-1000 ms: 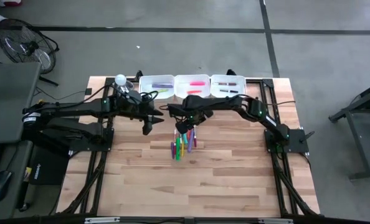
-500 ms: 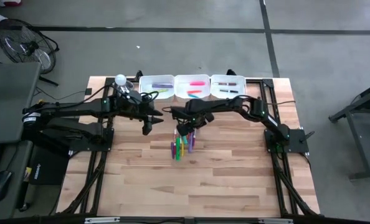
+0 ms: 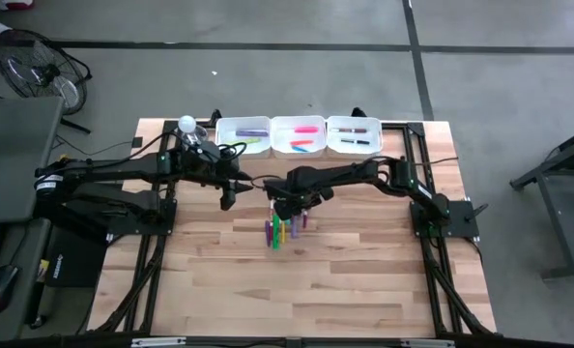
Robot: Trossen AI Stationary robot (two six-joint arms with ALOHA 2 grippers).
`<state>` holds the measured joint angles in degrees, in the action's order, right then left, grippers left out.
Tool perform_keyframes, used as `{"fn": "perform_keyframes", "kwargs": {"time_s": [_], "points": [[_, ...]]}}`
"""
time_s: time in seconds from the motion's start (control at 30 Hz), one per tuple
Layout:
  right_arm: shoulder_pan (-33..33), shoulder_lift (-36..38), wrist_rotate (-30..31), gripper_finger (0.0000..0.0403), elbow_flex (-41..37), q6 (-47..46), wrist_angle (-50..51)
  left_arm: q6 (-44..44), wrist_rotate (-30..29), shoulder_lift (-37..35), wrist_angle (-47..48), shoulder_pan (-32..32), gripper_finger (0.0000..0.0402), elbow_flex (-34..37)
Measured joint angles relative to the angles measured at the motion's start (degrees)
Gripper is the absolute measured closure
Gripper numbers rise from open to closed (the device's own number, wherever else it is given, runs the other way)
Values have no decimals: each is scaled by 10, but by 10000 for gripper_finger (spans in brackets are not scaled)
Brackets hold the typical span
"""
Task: Pick & Place Markers
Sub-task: Put the violet marker pen into the right white bin
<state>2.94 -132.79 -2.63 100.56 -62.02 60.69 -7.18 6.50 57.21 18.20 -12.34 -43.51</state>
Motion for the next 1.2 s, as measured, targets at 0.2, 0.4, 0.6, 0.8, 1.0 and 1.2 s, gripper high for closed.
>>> {"fn": "perform_keyframes", "kwargs": {"time_s": [0.2, 0.4, 0.6, 0.8, 1.0, 1.2], "points": [[-1, 0, 6, 257, 0, -3, -1, -1, 1, 0, 0, 0, 259, 0], [-1, 0, 8, 293, 0, 25, 0, -1, 3, 0, 0, 0, 259, 0], [-1, 0, 9, 334, 1, 71, 15, -1, 5, 0, 0, 0, 259, 0], [7, 0, 21, 369, 2, 120, 50, -1, 5, 0, 0, 0, 259, 0], [21, 0, 13, 375, 2, 150, 74, -1, 5, 0, 3, 0, 259, 0], [36, 3, 16, 382, 0, 186, 119, -1, 5, 0, 11, 0, 259, 0]]}}
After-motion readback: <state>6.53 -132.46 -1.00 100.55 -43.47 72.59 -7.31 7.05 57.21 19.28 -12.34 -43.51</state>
